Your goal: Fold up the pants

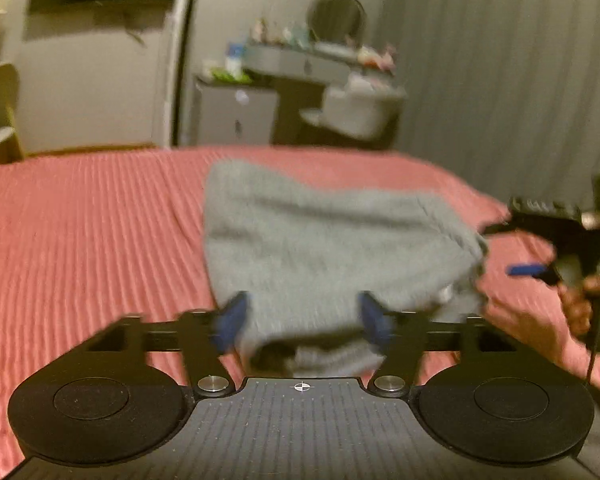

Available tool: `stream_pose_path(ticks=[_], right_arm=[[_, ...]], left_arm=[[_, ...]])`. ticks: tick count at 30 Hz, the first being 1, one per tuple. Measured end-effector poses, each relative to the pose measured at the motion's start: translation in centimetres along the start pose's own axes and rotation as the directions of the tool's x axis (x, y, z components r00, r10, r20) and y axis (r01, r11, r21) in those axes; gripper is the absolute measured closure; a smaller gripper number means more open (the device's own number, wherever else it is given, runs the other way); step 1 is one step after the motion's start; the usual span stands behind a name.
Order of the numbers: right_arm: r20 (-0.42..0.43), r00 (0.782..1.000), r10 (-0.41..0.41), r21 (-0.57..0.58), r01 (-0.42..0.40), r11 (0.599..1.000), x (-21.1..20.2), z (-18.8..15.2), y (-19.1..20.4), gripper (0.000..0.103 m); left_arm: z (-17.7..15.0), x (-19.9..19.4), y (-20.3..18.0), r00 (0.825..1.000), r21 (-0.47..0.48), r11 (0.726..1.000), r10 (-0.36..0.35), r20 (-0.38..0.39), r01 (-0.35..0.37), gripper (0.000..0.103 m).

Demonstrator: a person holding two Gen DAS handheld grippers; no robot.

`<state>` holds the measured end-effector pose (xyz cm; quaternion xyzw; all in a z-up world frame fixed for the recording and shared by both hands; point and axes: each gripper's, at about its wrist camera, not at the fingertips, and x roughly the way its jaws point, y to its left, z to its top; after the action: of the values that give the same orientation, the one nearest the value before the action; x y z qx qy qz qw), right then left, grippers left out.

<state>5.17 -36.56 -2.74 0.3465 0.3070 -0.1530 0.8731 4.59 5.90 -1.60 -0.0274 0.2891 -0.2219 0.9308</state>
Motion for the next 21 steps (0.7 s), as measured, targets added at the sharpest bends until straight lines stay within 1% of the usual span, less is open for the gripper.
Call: stream_pose_path(ticks=[1, 2, 4, 5, 6, 7, 8, 9, 10, 11, 12, 13, 15, 18, 19, 20, 21], right_arm=[[0.053, 0.999, -0.008, -0.03, 0.009, 1.0, -0.8, 0.3, 0.5, 0.015], [0.101, 0.995, 0.012, -0.079, -0.004, 0.997, -1.6, 0.5, 1.2, 0.016], [0.14, 0.987, 0.075, -0.207, -0.045, 0.977, -2.2, 0.3, 3.2, 0.029], [0.141, 0.985, 0.105, -0.266, -0.064, 0.962, -2.3, -0.1, 4.3, 0.042], [0.14, 0.981, 0.133, -0.325, -0.081, 0.942, -2.2, -0.7, 5.3, 0.053], [0.133, 0.978, 0.159, -0.388, -0.096, 0.917, -1.9, -1.5, 6.3, 0.056], [0.114, 0.977, 0.179, -0.454, -0.109, 0.885, -1.4, -2.5, 7.2, 0.059], [0.092, 0.978, 0.188, -0.501, -0.118, 0.858, -0.7, -3.3, 7.8, 0.06], [0.068, 0.982, 0.177, -0.544, -0.112, 0.832, 0.0, -4.1, 8.3, 0.06], [0.041, 0.99, 0.132, -0.587, -0.083, 0.805, 1.1, -5.0, 8.5, 0.063], [0.01, 0.996, 0.089, -0.622, -0.064, 0.781, 2.1, -5.7, 8.5, 0.066], [-0.027, 0.998, 0.049, -0.635, -0.055, 0.771, 3.3, -6.0, 8.4, 0.067], [-0.035, 0.998, 0.057, -0.618, -0.067, 0.783, 3.5, -5.4, 8.7, 0.067], [-0.039, 0.998, 0.041, -0.615, -0.057, 0.786, 2.9, -5.2, 9.5, 0.067], [-0.034, 0.998, 0.05, -0.619, -0.061, 0.783, 2.2, -5.8, 9.3, 0.064], [-0.031, 0.997, 0.071, -0.622, -0.075, 0.779, 1.4, -6.0, 9.6, 0.062], [-0.032, 0.995, 0.097, -0.624, -0.095, 0.775, 0.7, -6.3, 9.7, 0.058]], left_arm=[[0.4, 0.5, -0.2, 0.998, -0.002, 0.998, 0.061, 0.008, -0.061, 0.016], [0.8, 1.4, -0.5, 0.992, 0.009, 0.992, 0.124, -0.002, -0.124, 0.017], [1.3, 4.0, -0.9, 0.965, 0.036, 0.966, 0.258, -0.046, -0.257, 0.022], [1.5, 5.1, -1.1, 0.955, 0.038, 0.957, 0.29, -0.059, -0.288, 0.024], [1.5, 6.4, -1.3, 0.95, 0.039, 0.954, 0.299, -0.086, -0.297, 0.024], [1.5, 7.6, -1.5, 0.944, 0.043, 0.951, 0.309, -0.117, -0.306, 0.025], [1.2, 8.7, -1.9, 0.935, 0.057, 0.947, 0.321, -0.153, -0.316, 0.029], [0.7, 9.8, -2.3, 0.923, 0.09, 0.942, 0.335, -0.191, -0.324, 0.031], [0.1, 10.4, -2.6, 0.91, 0.13, 0.935, 0.352, -0.217, -0.331, 0.031], [-0.7, 11.0, -2.9, 0.901, 0.172, 0.926, 0.369, -0.228, -0.336, 0.031], [-1.6, 11.0, -3.1, 0.9, 0.206, 0.918, 0.38, -0.213, -0.339, 0.031], [-1.9, 11.0, -3.5, 0.902, 0.231, 0.914, 0.381, -0.205, -0.334, 0.031], [-1.9, 10.9, -3.8, 0.901, 0.25, 0.909, 0.386, -0.2, -0.334, 0.031], [-1.4, 10.8, -3.3, 0.9, 0.208, 0.922, 0.369, -0.231, -0.325, 0.031], [-1.5, 10.6, -3.1, 0.901, 0.191, 0.927, 0.363, -0.237, -0.323, 0.03], [-1.7, 10.5, -3.0, 0.902, 0.18, 0.929, 0.361, -0.237, -0.325, 0.026], [-1.7, 10.5, -2.7, 0.9, 0.175, 0.927, 0.366, -0.236, -0.331, 0.022]])
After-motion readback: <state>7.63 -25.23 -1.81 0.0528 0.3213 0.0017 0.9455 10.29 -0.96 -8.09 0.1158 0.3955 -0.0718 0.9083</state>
